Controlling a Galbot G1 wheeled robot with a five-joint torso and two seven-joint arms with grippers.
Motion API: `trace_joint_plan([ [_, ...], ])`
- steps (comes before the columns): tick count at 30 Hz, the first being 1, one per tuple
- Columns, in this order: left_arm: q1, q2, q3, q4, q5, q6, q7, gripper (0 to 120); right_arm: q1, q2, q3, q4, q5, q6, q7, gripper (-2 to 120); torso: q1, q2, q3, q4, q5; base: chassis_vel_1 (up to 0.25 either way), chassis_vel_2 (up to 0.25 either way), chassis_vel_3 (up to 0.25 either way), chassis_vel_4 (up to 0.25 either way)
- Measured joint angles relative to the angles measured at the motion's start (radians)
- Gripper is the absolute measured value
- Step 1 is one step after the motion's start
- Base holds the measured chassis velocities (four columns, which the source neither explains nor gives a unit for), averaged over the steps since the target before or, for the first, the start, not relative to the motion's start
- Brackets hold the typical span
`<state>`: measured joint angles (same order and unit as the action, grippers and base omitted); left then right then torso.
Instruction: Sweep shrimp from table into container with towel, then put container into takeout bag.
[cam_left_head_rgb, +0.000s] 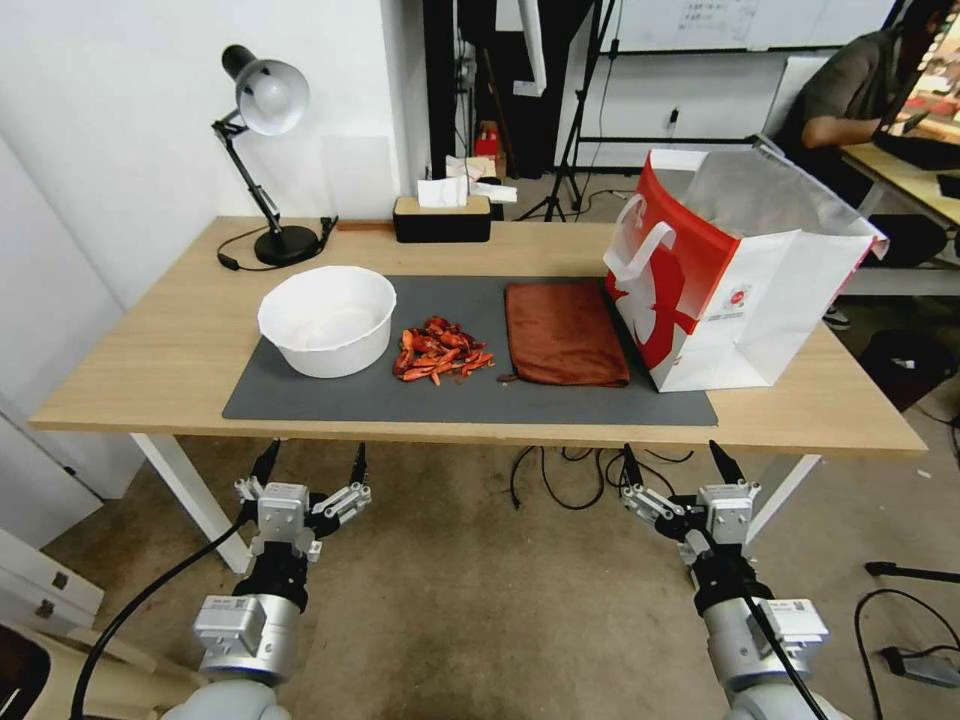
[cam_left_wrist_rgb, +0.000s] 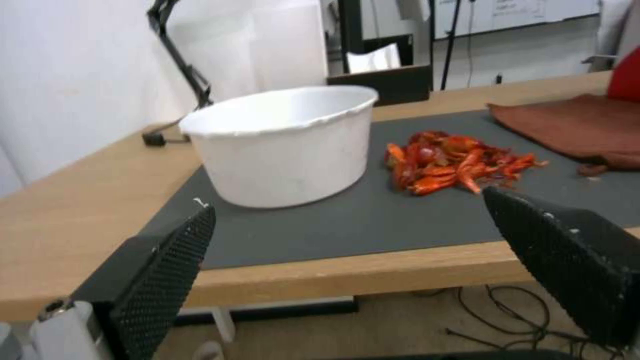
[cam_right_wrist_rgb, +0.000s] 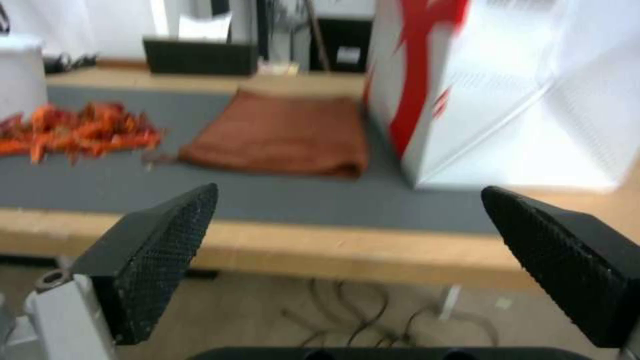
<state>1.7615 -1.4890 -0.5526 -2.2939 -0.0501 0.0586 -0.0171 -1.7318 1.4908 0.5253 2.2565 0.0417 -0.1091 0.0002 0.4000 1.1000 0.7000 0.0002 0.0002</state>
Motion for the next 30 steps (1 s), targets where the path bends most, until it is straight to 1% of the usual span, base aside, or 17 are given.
trace_joint_plan([
  [1, 0.0, 0.0, 0.0, 0.0, 0.0, 0.0, 0.0, 100, 0.0, 0.0, 0.0, 0.0, 0.0, 0.0, 0.0, 100, 0.0, 0.0, 0.0, 0.0, 0.0, 0.0, 0.0, 0.0, 0.0],
  [4, -0.066, 0.02, -0.006, 0.013, -0.092, 0.116, -0.038, 100, 0.077, -0.011, -0.028, -0.051, 0.048, -0.125, 0.001, 100, 0.0, 0.0, 0.0, -0.0001, -0.0003, 0.0, 0.0, 0.0, 0.0],
  [5, -0.066, 0.02, -0.006, 0.013, -0.092, 0.116, -0.038, 100, 0.077, -0.011, -0.028, -0.051, 0.048, -0.125, 0.001, 100, 0.0, 0.0, 0.0, -0.0001, -0.0003, 0.0, 0.0, 0.0, 0.0],
  [6, -0.092, 0.028, -0.008, 0.017, -0.125, 0.158, -0.052, 100, 0.105, -0.015, -0.038, -0.071, 0.067, -0.161, 0.002, 100, 0.0, 0.0, 0.0, -0.0003, -0.0004, 0.0, 0.0, 0.0, 0.0],
  [7, -0.116, 0.036, -0.01, 0.022, -0.158, 0.2, -0.066, 100, 0.133, -0.018, -0.043, -0.092, 0.084, -0.163, 0.001, 100, 0.0, 0.0, 0.0, 0.0001, 0.0003, 0.0, 0.0, 0.0, 0.0],
  [8, -0.137, 0.043, -0.012, 0.025, -0.187, 0.235, -0.078, 100, 0.145, -0.02, -0.043, -0.099, 0.093, -0.157, 0.001, 100, 0.0, 0.0, 0.0, 0.0002, -0.0001, 0.0, 0.0, 0.0, 0.0],
  [9, -0.137, 0.043, -0.012, 0.025, -0.187, 0.235, -0.078, 100, 0.145, -0.02, -0.043, -0.099, 0.093, -0.157, 0.001, 100, 0.0, 0.0, 0.0, 0.0002, -0.0001, 0.0, 0.0, 0.0, 0.0],
  [11, -0.176, 0.056, -0.015, 0.035, -0.242, 0.297, -0.099, 100, 0.158, -0.022, -0.04, -0.104, 0.114, -0.129, 0.0, 100, 0.0, 0.0, 0.0, -0.0004, -0.0004, 0.0, 0.0, 0.0, 0.0],
  [12, -0.187, 0.063, -0.018, 0.043, -0.266, 0.298, -0.106, 100, 0.162, -0.023, -0.036, -0.104, 0.122, -0.112, -0.001, 100, 0.0, 0.0, 0.0, -0.0007, -0.0002, 0.0, 0.0, 0.0, 0.0],
  [13, -0.187, 0.063, -0.018, 0.043, -0.266, 0.298, -0.106, 100, 0.162, -0.023, -0.036, -0.104, 0.122, -0.112, -0.001, 100, 0.0, 0.0, 0.0, -0.0007, -0.0002, 0.0, 0.0, 0.0, 0.0],
  [15, -0.188, 0.067, -0.02, 0.047, -0.281, 0.292, -0.108, 100, 0.166, -0.022, -0.033, -0.097, 0.129, -0.099, 0.0, 100, 0.0, 0.0, 0.0, -0.0001, -0.0003, 0.0, 0.0, 0.0, 0.0],
  [22, -0.178, 0.068, -0.024, 0.047, -0.281, 0.278, -0.107, 100, 0.165, -0.019, -0.032, -0.102, 0.132, -0.083, 0.004, 100, 0.0, 0.0, 0.0, -0.0001, -0.0003, 0.0, 0.0, 0.0, 0.0],
  [25, -0.178, 0.078, -0.029, 0.046, -0.281, 0.275, -0.104, 100, 0.164, -0.02, -0.032, -0.11, 0.132, -0.082, 0.004, 100, 0.0, 0.0, 0.0, -0.0001, -0.0003, 0.0, 0.0, 0.0, 0.0],
  [26, -0.184, 0.088, -0.032, 0.046, -0.282, 0.278, -0.104, 100, 0.165, -0.02, -0.032, -0.113, 0.132, -0.081, 0.004, 100, 0.0, 0.0, 0.0, 0.0, -0.0003, 0.0, 0.0, 0.0, 0.0],
  [28, -0.219, 0.135, -0.049, 0.048, -0.307, 0.295, -0.113, 100, 0.168, -0.024, -0.032, -0.123, 0.131, -0.081, 0.002, 100, 0.0, 0.0, 0.0, 0.0001, -0.0006, 0.0, 0.0, 0.0, 0.0],
  [29, -0.219, 0.135, -0.049, 0.048, -0.307, 0.295, -0.113, 100, 0.168, -0.024, -0.032, -0.123, 0.131, -0.081, 0.002, 100, 0.0, 0.0, 0.0, 0.0001, -0.0006, 0.0, 0.0, 0.0, 0.0],
  [30, -0.254, 0.182, -0.064, 0.05, -0.328, 0.306, -0.116, 100, 0.17, -0.026, -0.032, -0.127, 0.13, -0.08, 0.0, 100, 0.0, 0.0, 0.0, -0.0001, -0.0005, 0.0, 0.0, 0.0, 0.0],
])
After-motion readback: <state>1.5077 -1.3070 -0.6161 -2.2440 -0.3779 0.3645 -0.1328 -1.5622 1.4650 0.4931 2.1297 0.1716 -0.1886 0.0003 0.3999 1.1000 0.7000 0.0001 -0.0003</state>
